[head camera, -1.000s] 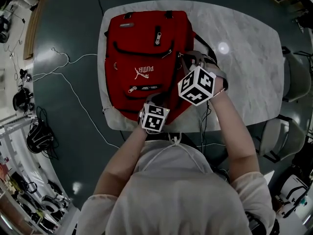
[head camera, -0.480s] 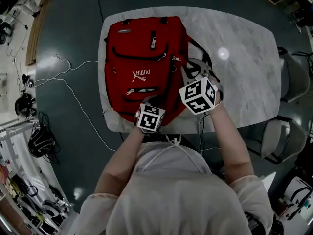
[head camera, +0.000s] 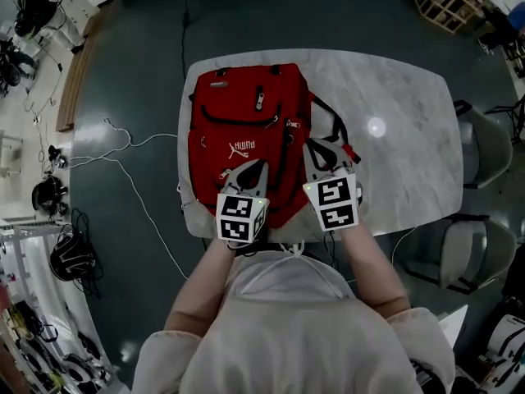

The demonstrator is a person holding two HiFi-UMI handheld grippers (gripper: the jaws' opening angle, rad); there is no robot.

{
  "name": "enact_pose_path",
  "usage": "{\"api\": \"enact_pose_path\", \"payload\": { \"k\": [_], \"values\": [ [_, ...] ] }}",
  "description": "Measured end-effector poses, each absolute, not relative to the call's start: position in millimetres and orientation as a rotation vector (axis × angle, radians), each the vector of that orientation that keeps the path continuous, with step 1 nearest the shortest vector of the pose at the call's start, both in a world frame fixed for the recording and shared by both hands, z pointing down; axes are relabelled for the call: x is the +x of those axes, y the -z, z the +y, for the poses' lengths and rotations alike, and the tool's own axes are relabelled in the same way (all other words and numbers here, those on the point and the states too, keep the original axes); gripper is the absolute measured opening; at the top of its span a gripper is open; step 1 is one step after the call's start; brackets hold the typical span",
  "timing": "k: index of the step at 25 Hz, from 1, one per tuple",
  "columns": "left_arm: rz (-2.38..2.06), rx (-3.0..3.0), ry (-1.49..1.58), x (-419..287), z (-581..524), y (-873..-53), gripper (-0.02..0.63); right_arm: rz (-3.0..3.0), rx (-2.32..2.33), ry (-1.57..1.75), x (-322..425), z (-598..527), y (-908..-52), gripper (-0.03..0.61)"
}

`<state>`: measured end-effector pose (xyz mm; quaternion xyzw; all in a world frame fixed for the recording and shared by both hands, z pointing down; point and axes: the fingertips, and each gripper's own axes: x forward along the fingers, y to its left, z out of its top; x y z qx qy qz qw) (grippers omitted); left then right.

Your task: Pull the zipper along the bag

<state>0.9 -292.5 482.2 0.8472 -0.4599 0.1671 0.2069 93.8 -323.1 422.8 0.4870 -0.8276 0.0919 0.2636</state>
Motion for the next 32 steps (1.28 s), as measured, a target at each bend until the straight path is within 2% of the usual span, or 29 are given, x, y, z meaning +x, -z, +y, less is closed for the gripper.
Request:
{"api": "enact_pose_path", "payload": {
  "k": [6,12,20,32],
  "values": [
    [-1.399,2.56,-0.315,6.8,-305.6,-385.6,0.021,-2.33,1.407,-0.173,91.2,-310.3,-373.6,0.031],
    [-1.501,2.691,-0.189,1.8,-297.5,-323.4,0.021,-2.42,1.425,-0.02,82.1,-301.1,-332.5,0.029],
    [-1.569,2.75,-0.102,-10.6,-286.7,-290.5,0.02,-2.478,1.513,0.02,76.7,-292.0,-302.1,0.026],
    [-1.502,2.75,-0.103,-13.8,-274.2,-298.3,0.02,-2.475,1.612,-0.001,76.9,-289.2,-306.4,0.026]
  ]
}}
